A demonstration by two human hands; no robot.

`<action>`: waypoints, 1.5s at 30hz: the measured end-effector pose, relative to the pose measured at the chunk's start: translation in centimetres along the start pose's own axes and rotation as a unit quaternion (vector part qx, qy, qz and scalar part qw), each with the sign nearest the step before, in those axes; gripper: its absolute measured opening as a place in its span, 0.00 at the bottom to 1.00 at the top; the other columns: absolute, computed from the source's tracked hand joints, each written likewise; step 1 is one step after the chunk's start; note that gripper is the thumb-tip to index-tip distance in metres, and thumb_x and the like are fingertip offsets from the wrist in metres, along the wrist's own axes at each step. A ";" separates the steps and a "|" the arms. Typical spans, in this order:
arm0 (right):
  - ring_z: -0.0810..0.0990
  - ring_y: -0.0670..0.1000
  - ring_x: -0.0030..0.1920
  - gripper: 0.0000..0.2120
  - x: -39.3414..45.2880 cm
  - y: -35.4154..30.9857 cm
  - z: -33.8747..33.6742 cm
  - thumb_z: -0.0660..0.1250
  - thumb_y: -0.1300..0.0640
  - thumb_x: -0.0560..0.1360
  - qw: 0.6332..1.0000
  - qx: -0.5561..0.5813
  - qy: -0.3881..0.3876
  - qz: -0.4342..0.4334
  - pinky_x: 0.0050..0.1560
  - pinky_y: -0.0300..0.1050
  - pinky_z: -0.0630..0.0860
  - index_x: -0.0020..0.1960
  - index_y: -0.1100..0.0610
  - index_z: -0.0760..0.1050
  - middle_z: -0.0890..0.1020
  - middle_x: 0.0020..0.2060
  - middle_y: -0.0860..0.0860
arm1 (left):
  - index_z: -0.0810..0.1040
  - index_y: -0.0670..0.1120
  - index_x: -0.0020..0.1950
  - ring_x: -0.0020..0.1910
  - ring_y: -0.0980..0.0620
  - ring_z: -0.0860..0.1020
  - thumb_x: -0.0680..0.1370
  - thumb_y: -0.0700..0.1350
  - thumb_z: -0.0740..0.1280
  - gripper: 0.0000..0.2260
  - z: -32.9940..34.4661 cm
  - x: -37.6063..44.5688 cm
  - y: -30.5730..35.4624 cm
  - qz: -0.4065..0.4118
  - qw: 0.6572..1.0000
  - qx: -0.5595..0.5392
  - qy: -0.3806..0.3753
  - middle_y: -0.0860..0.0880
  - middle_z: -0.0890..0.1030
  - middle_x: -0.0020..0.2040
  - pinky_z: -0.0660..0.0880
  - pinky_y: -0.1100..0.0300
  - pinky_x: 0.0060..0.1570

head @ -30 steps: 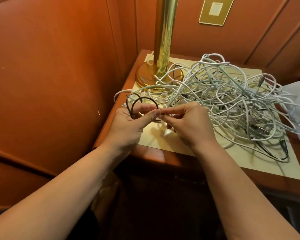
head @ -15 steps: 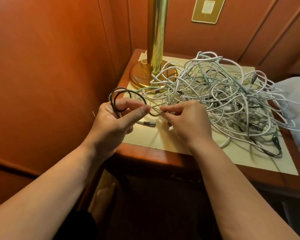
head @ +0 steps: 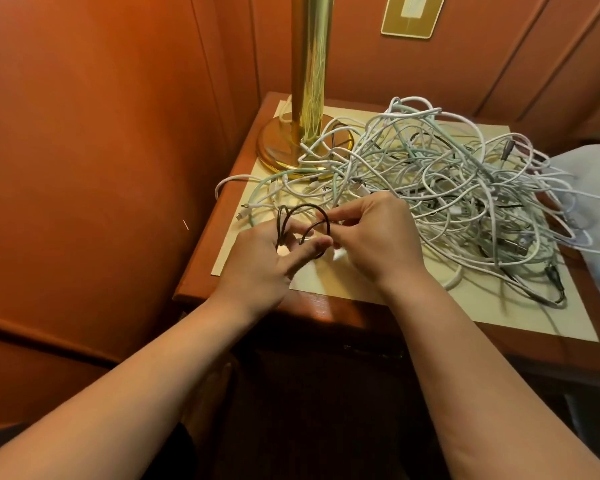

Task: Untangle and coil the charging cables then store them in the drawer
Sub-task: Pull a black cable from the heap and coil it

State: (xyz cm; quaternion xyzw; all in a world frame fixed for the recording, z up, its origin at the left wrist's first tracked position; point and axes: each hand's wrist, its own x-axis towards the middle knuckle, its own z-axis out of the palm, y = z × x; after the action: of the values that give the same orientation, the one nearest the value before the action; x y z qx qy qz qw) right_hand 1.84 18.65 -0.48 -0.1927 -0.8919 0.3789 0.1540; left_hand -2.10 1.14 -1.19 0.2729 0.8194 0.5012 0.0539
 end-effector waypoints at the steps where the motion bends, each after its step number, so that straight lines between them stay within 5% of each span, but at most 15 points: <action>1: 0.84 0.44 0.35 0.07 0.0 0.0 0.0 0.80 0.46 0.70 1.000 0.005 -0.003 -0.003 0.39 0.49 0.82 0.48 0.42 0.89 0.86 0.32 0.43 | 0.84 0.48 0.47 0.37 0.57 0.79 0.76 0.61 0.70 0.16 0.1 0.0 -0.1 -0.014 1.000 -0.019 -0.001 0.52 0.81 0.37 0.78 0.55 0.39; 4: 0.84 0.44 0.33 0.05 0.0 -0.1 -0.1 0.80 0.48 0.71 1.000 0.017 -0.008 -0.006 0.40 0.52 0.82 0.47 0.44 0.89 0.85 0.30 0.44 | 0.83 0.42 0.44 0.35 0.58 0.78 0.79 0.52 0.71 0.13 -0.2 0.4 -0.1 -0.023 0.998 -0.051 0.003 0.48 0.81 0.37 0.74 0.64 0.33; 8: 0.80 0.43 0.32 0.07 0.0 0.0 -0.2 0.81 0.47 0.70 1.000 -0.016 -0.013 -0.023 0.35 0.42 0.73 0.48 0.43 0.89 0.83 0.30 0.42 | 0.86 0.45 0.47 0.43 0.52 0.82 0.80 0.46 0.71 0.07 -0.3 0.9 -0.1 -0.041 0.997 -0.013 -0.065 0.49 0.85 0.42 0.75 0.58 0.46; 13: 0.73 0.43 0.28 0.06 -0.1 0.0 -0.4 0.81 0.45 0.71 0.999 -0.023 -0.030 -0.028 0.32 0.41 0.66 0.47 0.40 0.88 0.78 0.27 0.42 | 0.83 0.39 0.44 0.42 0.49 0.79 0.80 0.44 0.71 0.09 -1.1 1.2 0.9 -0.053 0.994 -0.033 -0.090 0.41 0.82 0.42 0.72 0.60 0.42; 18: 0.80 0.46 0.32 0.04 0.2 0.5 -1.1 0.80 0.48 0.72 1.000 -0.008 -0.004 -0.009 0.35 0.50 0.79 0.46 0.41 0.88 0.83 0.31 0.44 | 0.83 0.38 0.45 0.33 0.63 0.75 0.80 0.41 0.71 0.07 -2.9 1.0 2.4 -0.034 0.987 -0.070 -0.140 0.51 0.80 0.32 0.69 0.68 0.37; 21: 0.84 0.47 0.34 0.04 0.3 0.5 -1.3 0.79 0.45 0.72 1.000 -0.007 -0.003 0.004 0.39 0.55 0.83 0.46 0.39 0.88 0.85 0.32 0.43 | 0.79 0.37 0.43 0.24 0.63 0.70 0.81 0.37 0.68 0.08 -3.8 0.8 2.8 -0.054 0.981 -0.112 -0.149 0.60 0.73 0.24 0.64 0.74 0.28; 26: 0.83 0.44 0.34 0.03 0.2 0.2 -1.4 0.79 0.44 0.73 1.000 -0.009 0.003 0.020 0.40 0.52 0.83 0.46 0.39 0.88 0.85 0.32 0.42 | 0.79 0.38 0.43 0.23 0.62 0.68 0.81 0.39 0.68 0.09 -5.5 0.5 3.2 -0.054 0.980 -0.106 -0.161 0.59 0.70 0.23 0.63 0.73 0.25; 31: 0.84 0.45 0.38 0.03 0.4 0.3 -1.6 0.77 0.40 0.73 0.999 -0.033 0.026 0.032 0.40 0.50 0.82 0.46 0.36 0.87 0.84 0.32 0.42 | 0.81 0.44 0.38 0.27 0.50 0.59 0.77 0.47 0.73 0.10 -7.3 0.3 3.7 -0.071 0.968 -0.183 -0.158 0.44 0.63 0.27 0.54 0.55 0.29; 34: 0.84 0.46 0.38 0.04 0.7 0.5 -2.1 0.78 0.40 0.72 0.998 -0.021 0.034 0.039 0.40 0.50 0.82 0.46 0.37 0.87 0.84 0.32 0.42 | 0.80 0.45 0.36 0.29 0.43 0.55 0.78 0.44 0.71 0.11 -8.1 -0.3 4.2 -0.066 0.965 -0.201 -0.156 0.37 0.59 0.31 0.54 0.55 0.28; 37: 0.84 0.47 0.37 0.04 1.0 0.6 -1.8 0.79 0.42 0.72 0.998 -0.019 0.031 0.046 0.40 0.53 0.84 0.46 0.39 0.88 0.85 0.33 0.41 | 0.76 0.43 0.34 0.27 0.51 0.61 0.80 0.42 0.67 0.14 -7.9 1.1 3.2 -0.100 0.971 -0.188 -0.112 0.42 0.64 0.31 0.59 0.62 0.26; 41: 0.84 0.47 0.37 0.07 1.2 0.7 -1.3 0.81 0.43 0.70 0.998 -0.015 0.032 0.060 0.41 0.53 0.84 0.45 0.43 0.88 0.85 0.33 0.41 | 0.70 0.40 0.33 0.28 0.53 0.68 0.82 0.41 0.66 0.18 -5.6 4.8 1.8 -0.152 0.984 -0.073 -0.062 0.46 0.69 0.29 0.69 0.58 0.34; 45: 0.84 0.47 0.36 0.08 1.2 0.8 -1.2 0.81 0.42 0.69 0.997 -0.011 0.040 0.058 0.41 0.53 0.84 0.45 0.43 0.88 0.86 0.34 0.42 | 0.77 0.45 0.39 0.30 0.56 0.69 0.78 0.52 0.74 0.15 -1.1 3.7 3.3 -0.076 0.986 -0.145 0.005 0.55 0.71 0.29 0.68 0.60 0.33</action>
State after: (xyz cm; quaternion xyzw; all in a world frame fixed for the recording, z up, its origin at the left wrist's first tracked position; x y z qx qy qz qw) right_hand 1.45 20.50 -0.09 -0.2610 -0.8763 0.3696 0.1651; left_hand -4.29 3.25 2.89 0.1968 0.7563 0.6109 0.1268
